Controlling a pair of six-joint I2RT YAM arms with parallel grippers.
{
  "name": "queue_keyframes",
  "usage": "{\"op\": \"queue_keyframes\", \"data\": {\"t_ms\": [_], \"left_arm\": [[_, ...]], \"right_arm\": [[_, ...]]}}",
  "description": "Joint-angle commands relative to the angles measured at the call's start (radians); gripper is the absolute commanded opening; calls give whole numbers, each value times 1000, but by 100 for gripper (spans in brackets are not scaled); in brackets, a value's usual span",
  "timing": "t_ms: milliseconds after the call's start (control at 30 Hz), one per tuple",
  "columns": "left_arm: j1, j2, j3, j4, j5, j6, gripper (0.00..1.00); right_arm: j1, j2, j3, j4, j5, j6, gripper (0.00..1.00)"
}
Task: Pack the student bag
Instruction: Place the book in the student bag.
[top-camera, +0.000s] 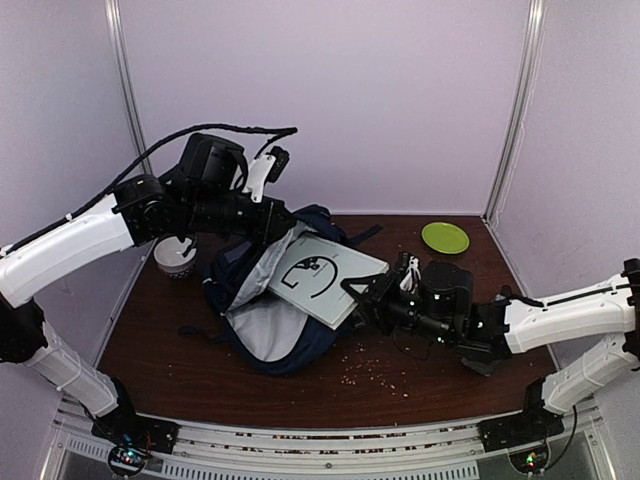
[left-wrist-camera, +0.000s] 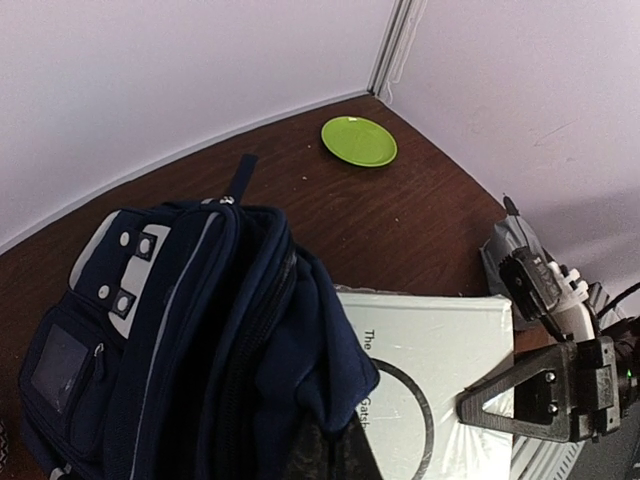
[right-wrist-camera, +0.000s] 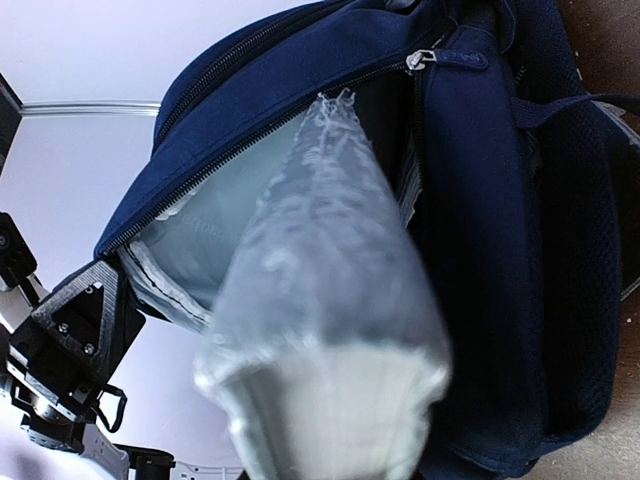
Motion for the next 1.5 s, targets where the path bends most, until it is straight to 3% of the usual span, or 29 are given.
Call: {"op": "queue_keyframes", "data": {"t_ms": [0, 600, 933, 1267, 1467], "left_arm": [[-22, -83, 79, 164, 77, 20, 0], [-26, -77, 129, 89, 133, -3, 0], [-30, -61, 121, 150, 231, -90, 0], [-62, -43, 91, 232, 214, -145, 0], [-64, -29, 92, 227, 148, -135, 0]], "right_arm": [[-24, 19, 84, 201, -16, 9, 0], [-75, 304, 236, 256, -16, 26, 0], [-74, 428, 323, 297, 14, 25, 0], [-55, 553, 424, 355, 105, 67, 0], [-53, 507, 366, 363, 156, 33, 0]]}}
